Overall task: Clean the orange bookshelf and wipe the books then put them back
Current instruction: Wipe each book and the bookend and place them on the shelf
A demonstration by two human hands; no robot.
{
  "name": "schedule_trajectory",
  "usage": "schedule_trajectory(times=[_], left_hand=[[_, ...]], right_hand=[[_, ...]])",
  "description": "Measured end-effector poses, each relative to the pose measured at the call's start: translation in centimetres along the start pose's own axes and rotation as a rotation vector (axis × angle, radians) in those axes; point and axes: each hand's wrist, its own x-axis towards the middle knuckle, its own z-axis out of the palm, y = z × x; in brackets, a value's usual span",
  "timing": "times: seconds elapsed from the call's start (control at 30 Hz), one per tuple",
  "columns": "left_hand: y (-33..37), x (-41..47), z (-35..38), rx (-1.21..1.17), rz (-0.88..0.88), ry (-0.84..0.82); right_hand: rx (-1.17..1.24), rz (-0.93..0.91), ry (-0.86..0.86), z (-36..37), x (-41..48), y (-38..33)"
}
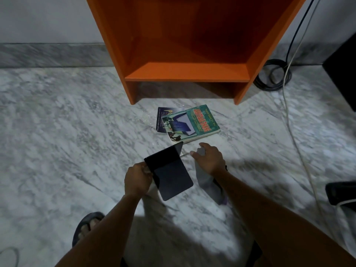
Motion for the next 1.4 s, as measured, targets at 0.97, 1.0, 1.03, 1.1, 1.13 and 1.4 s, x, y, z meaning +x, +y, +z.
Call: schedule_trajectory(times=[0.97,1.0,1.03,1.1,1.13,1.4], left_hand=[[14.3,21.2,0.4,0.477,0.415,-0.198],[14.5,21.1,0.2,0.509,0.399,-0.225],[14.6,21.2,0.1,0.550,0.374,-0.246],[14.8,21.0,0.0,0.649,0.320,-0.262],[15.0,20.8,0.1,0.677,0.297,-0.279],[13.6,20.0,0.7,0.482,0.250,-0.388]], right_hand=[[0.766,0.471,0.373,1.7,12.2,-2.6],[0.729,0.460,0.386,1.5,11.9,-2.9],[0.703,0.444,0.396,1.3,11.6,-3.1],[0.613,0.407,0.445,0.3,10.9,-3.6],[0.547,0.392,0.469,-0.1,10.6,-3.7],[0.007,0.186,0.341,1.5,7.8,-6.4]])
